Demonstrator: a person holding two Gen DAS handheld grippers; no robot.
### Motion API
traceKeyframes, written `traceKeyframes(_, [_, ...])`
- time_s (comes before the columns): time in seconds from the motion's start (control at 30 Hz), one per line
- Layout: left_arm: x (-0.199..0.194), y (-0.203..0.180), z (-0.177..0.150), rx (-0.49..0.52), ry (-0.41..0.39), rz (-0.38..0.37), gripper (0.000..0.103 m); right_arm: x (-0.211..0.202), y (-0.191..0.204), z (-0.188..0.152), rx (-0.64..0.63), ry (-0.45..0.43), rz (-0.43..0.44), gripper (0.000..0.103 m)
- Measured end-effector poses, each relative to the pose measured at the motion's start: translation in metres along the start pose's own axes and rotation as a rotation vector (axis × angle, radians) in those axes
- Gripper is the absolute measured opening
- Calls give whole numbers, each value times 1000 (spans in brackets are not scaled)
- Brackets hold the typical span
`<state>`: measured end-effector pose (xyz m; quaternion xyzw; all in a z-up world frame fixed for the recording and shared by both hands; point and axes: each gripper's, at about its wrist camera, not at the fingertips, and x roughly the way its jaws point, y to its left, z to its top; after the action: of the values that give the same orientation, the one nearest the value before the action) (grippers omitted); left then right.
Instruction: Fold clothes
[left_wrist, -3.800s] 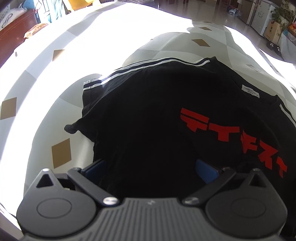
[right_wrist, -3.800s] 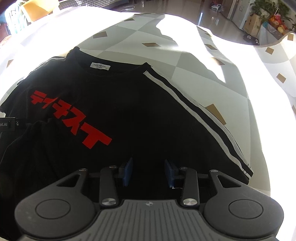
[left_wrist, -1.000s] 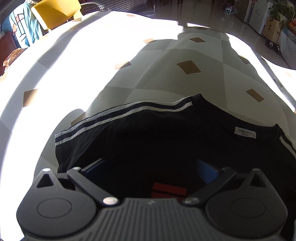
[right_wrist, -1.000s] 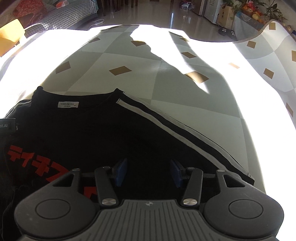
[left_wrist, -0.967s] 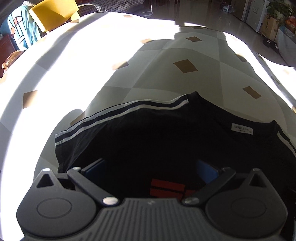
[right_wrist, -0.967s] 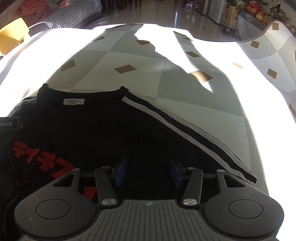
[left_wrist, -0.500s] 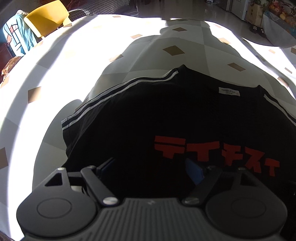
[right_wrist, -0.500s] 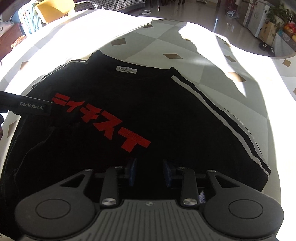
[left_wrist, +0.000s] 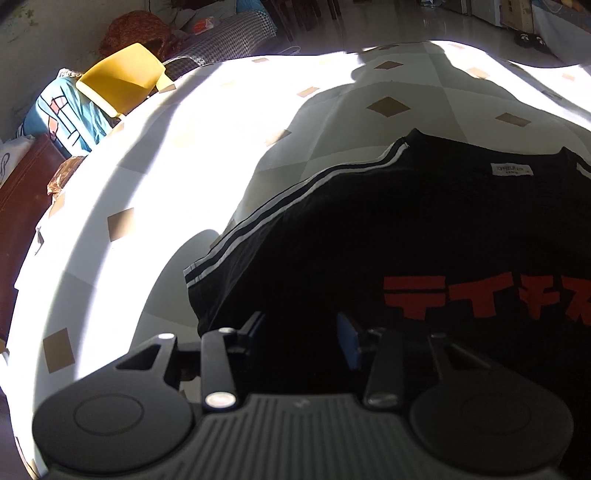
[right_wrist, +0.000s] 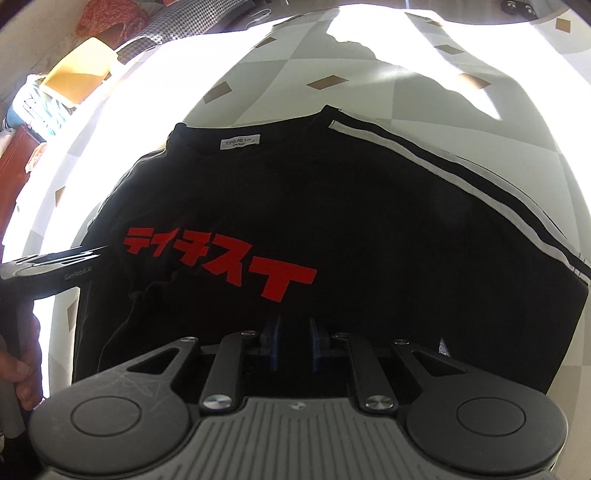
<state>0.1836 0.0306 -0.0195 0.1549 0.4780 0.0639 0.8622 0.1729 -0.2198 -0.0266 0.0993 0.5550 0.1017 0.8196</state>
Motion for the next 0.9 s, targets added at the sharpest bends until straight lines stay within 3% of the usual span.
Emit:
traceKeyframes(0.2, [2,-27,1,56,-12,-16,0,-2,-2,3,-10,-13,-65,0])
traceKeyframes(0.73, [0,-50,2,53,-32,-24,0,-5,4,6,-109,-88,-252,0])
traceKeyframes(0.9, [-1,-46,-1,62,-41,-42,0,-7,-1,10,-81,-103,-280,0])
